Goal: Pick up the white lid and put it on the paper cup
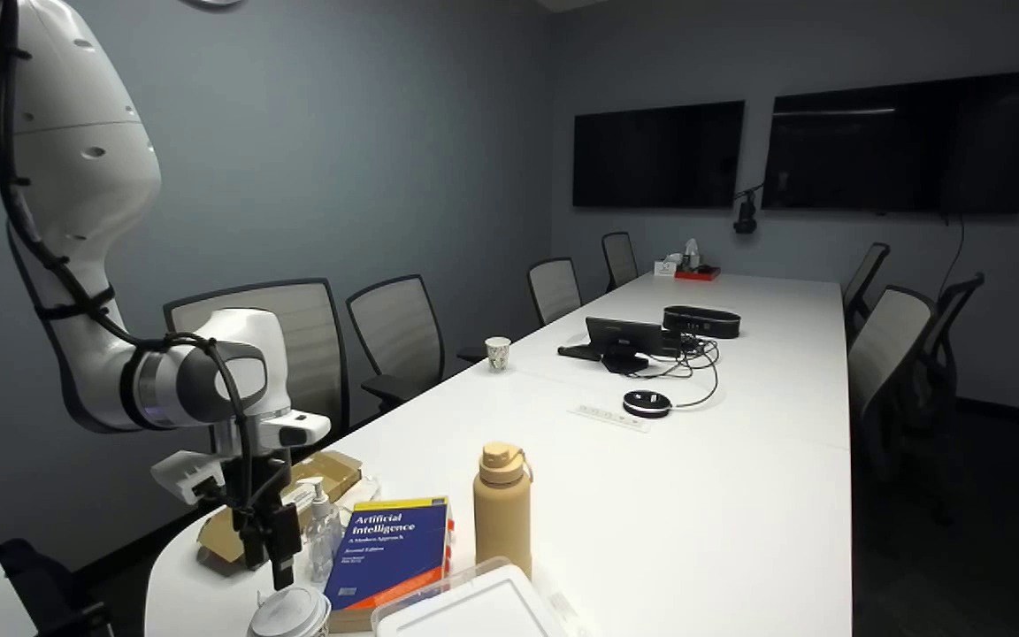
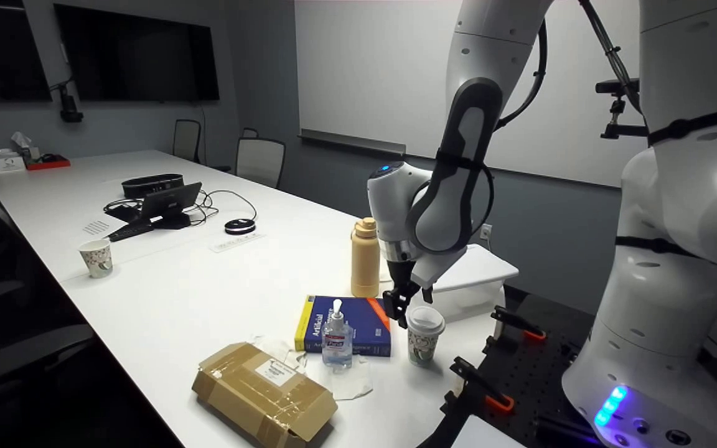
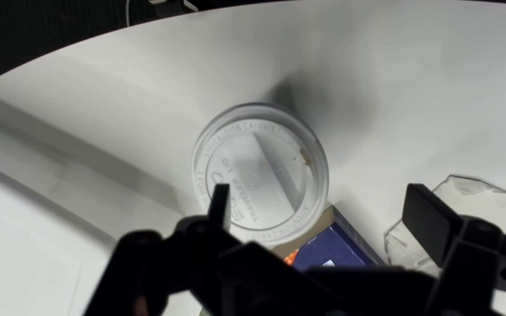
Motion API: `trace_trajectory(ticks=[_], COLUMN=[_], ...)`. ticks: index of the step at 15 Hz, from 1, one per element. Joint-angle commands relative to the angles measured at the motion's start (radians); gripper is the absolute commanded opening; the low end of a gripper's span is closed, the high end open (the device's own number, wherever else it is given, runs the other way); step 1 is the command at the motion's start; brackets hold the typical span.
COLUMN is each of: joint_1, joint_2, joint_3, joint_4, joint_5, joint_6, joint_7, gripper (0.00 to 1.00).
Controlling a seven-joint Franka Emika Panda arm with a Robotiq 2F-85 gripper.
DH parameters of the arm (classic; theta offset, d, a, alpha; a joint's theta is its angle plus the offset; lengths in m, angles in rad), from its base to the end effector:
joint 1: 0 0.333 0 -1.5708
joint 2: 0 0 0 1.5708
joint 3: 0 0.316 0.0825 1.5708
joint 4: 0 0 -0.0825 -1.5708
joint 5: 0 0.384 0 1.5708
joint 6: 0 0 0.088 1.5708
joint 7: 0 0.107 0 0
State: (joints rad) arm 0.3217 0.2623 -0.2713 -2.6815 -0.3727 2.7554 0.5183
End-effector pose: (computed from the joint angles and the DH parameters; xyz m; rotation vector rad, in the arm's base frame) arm 0.3826 0.0241 0.1373 2.9082 -0.1547 -0.1910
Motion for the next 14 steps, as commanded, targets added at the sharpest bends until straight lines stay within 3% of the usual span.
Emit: trace_trajectory(ticks=[1, 7, 14], joint_1=[-0.025, -0.129, -0.23], joint_2=[-0.126, -0.284, -0.36], joint_3=[0.034, 0.146, 0.263], joint_4=[-0.026, -0.034, -0.036], joint_5=[-0.014, 0.001, 0.05], joint_6=[-0.088, -0.238, -0.28], joint_7=[0.015, 0.006, -0.034], gripper=[1.0, 1.0, 1.0])
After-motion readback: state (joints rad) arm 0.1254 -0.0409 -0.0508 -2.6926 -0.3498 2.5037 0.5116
